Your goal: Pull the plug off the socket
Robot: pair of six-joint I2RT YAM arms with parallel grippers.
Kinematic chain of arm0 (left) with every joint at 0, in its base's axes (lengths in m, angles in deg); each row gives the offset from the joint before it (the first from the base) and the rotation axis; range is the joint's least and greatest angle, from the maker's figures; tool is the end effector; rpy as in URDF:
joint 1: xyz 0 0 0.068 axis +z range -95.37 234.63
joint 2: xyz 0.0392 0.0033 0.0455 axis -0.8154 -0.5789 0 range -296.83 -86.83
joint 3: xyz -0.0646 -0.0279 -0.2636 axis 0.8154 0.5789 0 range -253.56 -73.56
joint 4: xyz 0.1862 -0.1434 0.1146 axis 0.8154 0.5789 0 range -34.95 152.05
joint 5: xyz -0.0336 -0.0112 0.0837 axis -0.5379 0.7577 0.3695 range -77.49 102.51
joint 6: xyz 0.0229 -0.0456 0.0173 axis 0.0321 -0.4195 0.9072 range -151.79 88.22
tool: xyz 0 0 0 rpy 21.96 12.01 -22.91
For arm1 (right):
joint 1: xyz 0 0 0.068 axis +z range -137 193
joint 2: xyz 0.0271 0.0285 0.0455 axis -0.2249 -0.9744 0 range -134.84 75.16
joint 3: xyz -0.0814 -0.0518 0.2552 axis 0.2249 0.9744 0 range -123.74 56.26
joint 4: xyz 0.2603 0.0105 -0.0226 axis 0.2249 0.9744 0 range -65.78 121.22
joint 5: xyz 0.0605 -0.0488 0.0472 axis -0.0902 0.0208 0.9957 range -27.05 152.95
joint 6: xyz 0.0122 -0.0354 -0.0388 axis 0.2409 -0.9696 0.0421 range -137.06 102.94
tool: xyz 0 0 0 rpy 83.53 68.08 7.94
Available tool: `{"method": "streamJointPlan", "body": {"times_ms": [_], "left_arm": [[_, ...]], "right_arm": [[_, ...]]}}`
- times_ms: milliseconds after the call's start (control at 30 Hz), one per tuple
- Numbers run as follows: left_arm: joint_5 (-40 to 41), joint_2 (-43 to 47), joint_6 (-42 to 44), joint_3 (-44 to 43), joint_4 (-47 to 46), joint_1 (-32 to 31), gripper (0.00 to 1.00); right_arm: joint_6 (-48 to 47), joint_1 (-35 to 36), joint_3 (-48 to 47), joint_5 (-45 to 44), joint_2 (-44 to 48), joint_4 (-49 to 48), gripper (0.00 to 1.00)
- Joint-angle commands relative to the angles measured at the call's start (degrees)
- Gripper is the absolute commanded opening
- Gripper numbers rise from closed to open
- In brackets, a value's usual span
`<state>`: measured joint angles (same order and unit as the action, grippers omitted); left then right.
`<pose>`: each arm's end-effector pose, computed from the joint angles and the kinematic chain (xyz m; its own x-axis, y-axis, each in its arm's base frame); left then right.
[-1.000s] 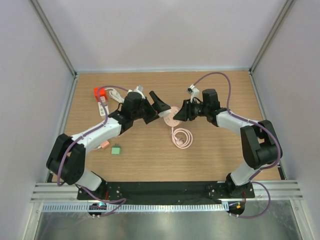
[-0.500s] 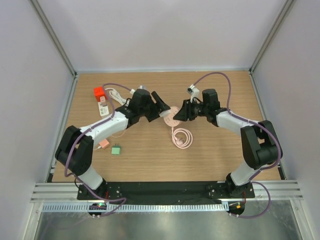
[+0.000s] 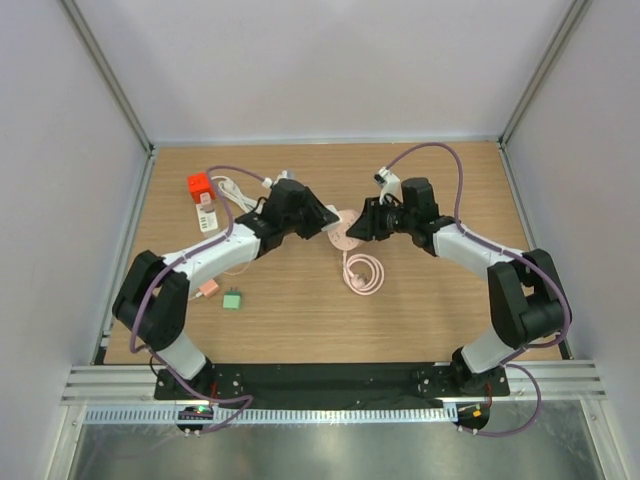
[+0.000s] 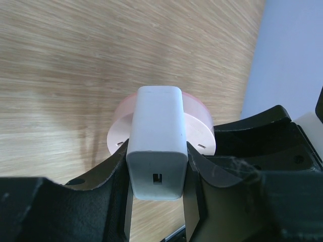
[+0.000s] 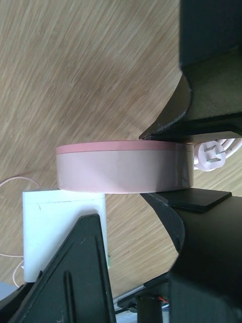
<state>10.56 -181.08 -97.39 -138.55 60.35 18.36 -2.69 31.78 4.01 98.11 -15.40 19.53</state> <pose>0.2999 -0.2216 0.2472 -0.7480 -0.5801 -0.3224 -0.1630 0.6315 -0.7580 0.3134 0.1281 0.2156 -0.6859 -0.0189 -0.7275 -0.5646 0.6446 0.5155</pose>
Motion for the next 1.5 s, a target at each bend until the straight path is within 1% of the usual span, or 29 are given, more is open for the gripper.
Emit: {"method": "streamJointPlan", "body": {"times_ms": [0, 167, 333, 367, 433, 467, 567, 600, 667, 700, 733, 767, 833, 867, 967, 1067, 1133, 1167, 1200, 1233, 1267, 1300, 1333, 1400, 1433, 1467], "left_arm": [[3.44, 6.79, -0.31, 2.32, -0.12, -0.55, 0.00], [5.29, 10.76, -1.11, 5.31, 1.73, -0.47, 0.00], [3.37, 12.95, 1.35, 6.54, 1.82, -0.47, 0.00], [2.49, 13.13, 2.31, 6.72, 1.38, -0.47, 0.00], [-2.24, 13.92, 5.55, 8.82, -2.29, -0.20, 0.00], [-3.83, 14.80, 6.10, 9.87, -7.10, -0.03, 0.00], [-9.89, 15.33, 5.75, 12.87, -11.61, 1.64, 0.00], [-12.43, 15.33, 5.58, 13.13, -11.80, 1.99, 0.00], [-13.60, 15.42, 5.31, 13.22, -11.54, 2.87, 0.00], [-13.43, 15.51, 5.14, 12.96, -9.71, 3.05, 0.00], [-11.08, 15.60, 4.96, 12.09, -7.78, 3.14, 0.00], [-9.14, 15.94, 3.91, 11.39, -2.02, 3.14, 0.00], [-5.10, 16.21, 2.94, 9.89, 3.73, 3.14, 0.00], [-2.20, 16.30, 2.33, 8.75, 8.02, 3.14, 0.00], [0.98, 16.65, 1.45, 7.52, 12.96, 3.14, 0.00], [0.47, 16.74, 1.09, 6.90, 15.26, 3.14, 0.00], [-1.37, 17.18, 2.67, 6.98, 14.66, 3.14, 0.00], [-2.95, 17.44, 3.63, 7.42, 11.69, 3.14, 0.00], [-8.19, 17.96, 4.77, 9.08, 9.31, 3.48, 0.00], [-11.46, 18.93, 7.13, 10.31, 2.24, 3.66, 0.00], [-14.80, 19.54, 7.68, 11.63, -2.09, 4.10, 0.00], [-19.96, 19.99, 7.42, 14.51, -5.01, 4.54, 0.00], [-20.63, 20.34, 6.55, 15.15, -7.91, 5.41, 0.00], [-19.76, 21.13, 7.33, 14.90, -5.58, 6.03, 0.00], [-16.79, 21.31, 8.12, 13.68, -2.78, 6.12, 0.00], [-15.11, 21.74, 9.78, 13.14, 2.12, 6.13, 0.00]], "right_arm": [[0.22, -0.68, -2.60, -16.06, 3.46, -1.82, 0.01], [0.48, -0.68, -2.59, -18.54, 3.82, -1.47, 0.01], [0.40, -0.68, -2.77, -19.95, 3.64, -1.11, 0.01], [0.39, -0.68, -2.68, -20.04, 3.64, -1.11, 0.01], [0.39, -0.68, -2.77, -20.30, 3.73, -1.11, 0.01], [0.31, -0.68, -2.68, -20.30, 3.73, -1.11, 0.01], [0.39, -0.68, -2.86, -20.13, 3.55, -1.02, 0.01], [0.39, -0.68, -2.86, -20.04, 3.47, -0.94, 0.01], [0.31, -0.68, -2.86, -20.04, 3.46, -0.94, 0.01], [0.22, -0.68, -2.86, -20.21, 3.46, -0.94, 0.01], [0.31, -0.68, -2.86, -20.30, 3.46, -0.94, 0.01], [0.22, -0.68, -2.86, -20.30, 3.46, -0.94, 0.01], [0.31, -0.68, -2.95, -20.74, 3.38, -0.94, 0.01], [0.31, -0.68, -2.95, -20.92, 3.38, -0.85, 0.01], [0.22, -0.68, -2.95, -21.71, 3.20, -0.76, 0.01], [-0.22, -0.68, -3.03, -22.59, 2.94, -0.59, 0.01], [-0.31, -0.68, -3.21, -22.76, 2.76, -0.50, 0.01], [-0.40, -0.68, -3.21, -22.76, 2.67, -0.41, 0.01], [-0.40, -0.68, -3.21, -22.68, 2.50, -0.41, 0.01], [-0.40, -0.68, -3.21, -22.59, 2.41, -0.32, 0.01], [-0.48, -0.68, -3.21, -22.59, 2.41, -0.32, 0.01], [-0.40, -0.68, -3.30, -22.59, 2.41, -0.32, 0.01], [-0.48, -0.77, -3.30, -22.50, 2.41, -0.32, 0.01], [-0.48, -0.68, -3.30, -22.06, 2.50, -0.41, 0.01], [-0.40, -0.68, -3.30, -21.80, 2.50, -0.50, 0.01], [-0.40, -0.68, -3.21, -21.71, 2.58, -0.50, 0.01]]}}
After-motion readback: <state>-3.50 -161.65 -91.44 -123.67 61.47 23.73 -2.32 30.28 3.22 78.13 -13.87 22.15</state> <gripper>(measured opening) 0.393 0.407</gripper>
